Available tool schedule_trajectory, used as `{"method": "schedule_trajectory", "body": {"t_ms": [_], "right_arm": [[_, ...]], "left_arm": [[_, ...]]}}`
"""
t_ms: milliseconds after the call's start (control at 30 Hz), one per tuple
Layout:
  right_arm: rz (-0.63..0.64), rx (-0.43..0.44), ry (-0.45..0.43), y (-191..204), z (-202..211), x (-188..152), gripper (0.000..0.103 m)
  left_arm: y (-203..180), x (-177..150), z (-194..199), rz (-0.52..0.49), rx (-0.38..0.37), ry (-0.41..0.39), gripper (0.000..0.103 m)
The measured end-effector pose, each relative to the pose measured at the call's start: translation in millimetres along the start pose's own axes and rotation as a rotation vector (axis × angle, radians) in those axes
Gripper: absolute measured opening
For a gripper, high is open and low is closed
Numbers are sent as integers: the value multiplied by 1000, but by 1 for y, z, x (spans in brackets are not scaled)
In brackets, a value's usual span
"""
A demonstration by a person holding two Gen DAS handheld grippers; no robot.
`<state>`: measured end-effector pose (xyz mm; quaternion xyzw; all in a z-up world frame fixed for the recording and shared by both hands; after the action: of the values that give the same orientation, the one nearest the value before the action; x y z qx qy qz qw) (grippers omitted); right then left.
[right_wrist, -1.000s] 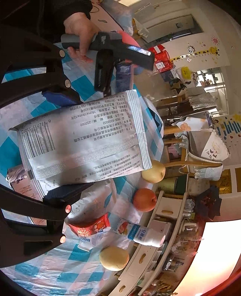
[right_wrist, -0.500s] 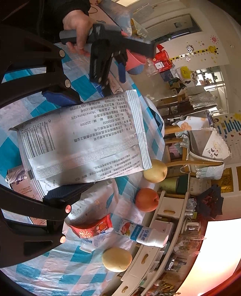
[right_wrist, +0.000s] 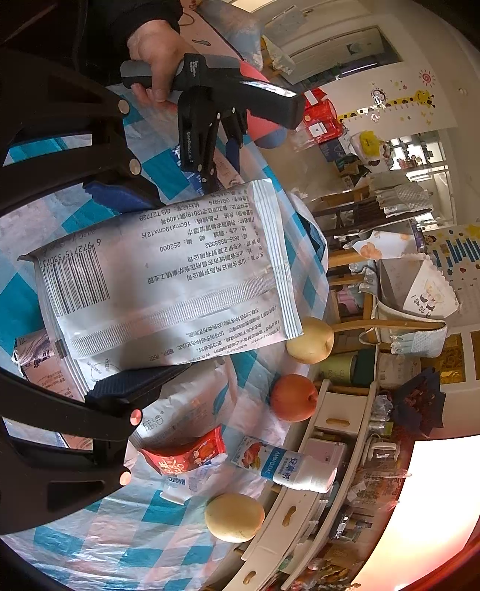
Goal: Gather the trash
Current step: 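Lift the milk carton with the left tool while the right tool lifts the silver bag, then drop the carton into the pink bucket while the right tool drops the bag in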
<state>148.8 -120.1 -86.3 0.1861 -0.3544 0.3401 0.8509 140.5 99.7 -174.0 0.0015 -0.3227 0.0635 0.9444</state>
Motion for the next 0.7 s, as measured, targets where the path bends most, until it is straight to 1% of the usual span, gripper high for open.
{"method": "schedule_trajectory", "body": {"t_ms": [167,300,367,433,567,700], "right_arm": [[13,11,-12,8,5,6,72],[41,28,-27,28,10,21,72],[64,38,-34,44,11,31,72],[90,49,-37,60,10,42,72],[153,108,-58,112,0,78,72],[269,197,-74,197,-21,120,72]], "left_arm": [[4,12,26,8,-5,-57,65],[14,27,64,6,15,-136,65],[22,31,81,13,21,-161,65],[41,32,99,37,26,-177,65],[101,35,138,115,62,-216,65],[177,36,175,181,131,-253,65]]}}
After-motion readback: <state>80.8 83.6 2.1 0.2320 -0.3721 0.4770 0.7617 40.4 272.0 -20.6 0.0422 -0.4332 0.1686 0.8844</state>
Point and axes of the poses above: each gripper's, at about its wrist camera, not at the fingertips, and z roughly against the way its jaws point, y to its left, x to its top, the point moved 10 cm from there along -z, roughly the way its jaws point, and after that the axes turned 3 degrees about z, right-handed, at the moved point
